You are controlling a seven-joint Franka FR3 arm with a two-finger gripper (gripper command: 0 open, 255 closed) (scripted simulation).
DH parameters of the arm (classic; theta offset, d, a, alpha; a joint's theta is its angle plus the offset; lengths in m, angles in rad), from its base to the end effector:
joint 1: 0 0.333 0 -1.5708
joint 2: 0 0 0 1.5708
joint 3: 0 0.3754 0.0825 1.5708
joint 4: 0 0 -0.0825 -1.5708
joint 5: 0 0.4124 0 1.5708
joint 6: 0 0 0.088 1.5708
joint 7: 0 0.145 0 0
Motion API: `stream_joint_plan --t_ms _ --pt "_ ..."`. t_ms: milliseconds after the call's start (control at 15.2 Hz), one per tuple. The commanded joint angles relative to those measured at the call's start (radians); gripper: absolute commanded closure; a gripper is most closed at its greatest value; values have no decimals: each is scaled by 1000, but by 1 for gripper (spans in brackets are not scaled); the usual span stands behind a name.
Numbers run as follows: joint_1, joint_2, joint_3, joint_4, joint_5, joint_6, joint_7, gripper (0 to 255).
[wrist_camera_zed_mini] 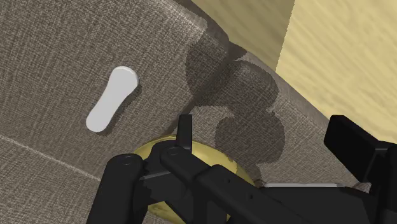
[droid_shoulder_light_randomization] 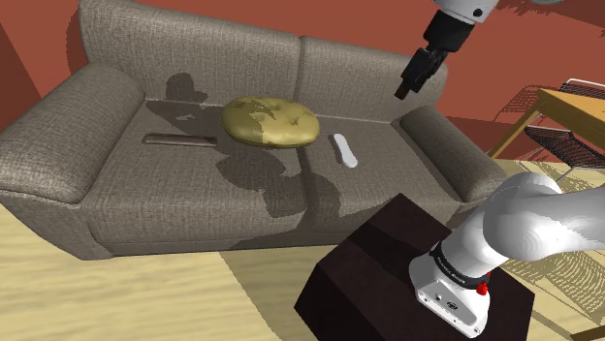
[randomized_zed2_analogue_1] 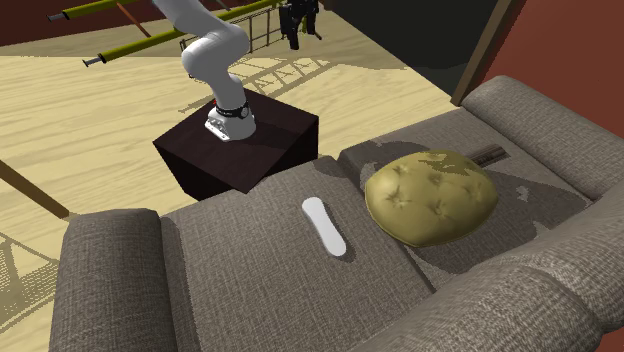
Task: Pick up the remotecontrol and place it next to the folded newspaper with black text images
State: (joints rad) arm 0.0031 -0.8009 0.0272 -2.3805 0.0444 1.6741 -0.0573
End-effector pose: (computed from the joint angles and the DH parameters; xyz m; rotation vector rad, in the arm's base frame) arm 0.3020 0.0178 0.5963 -3.1126 -0.1211 -0.1477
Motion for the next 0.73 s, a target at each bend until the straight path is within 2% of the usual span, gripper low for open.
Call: stream_joint_plan --t_ms 0,660 --pt "0 0 0 0 0 0 0 0" --pt "-75 257 -47 -66 -28 299 34 0"
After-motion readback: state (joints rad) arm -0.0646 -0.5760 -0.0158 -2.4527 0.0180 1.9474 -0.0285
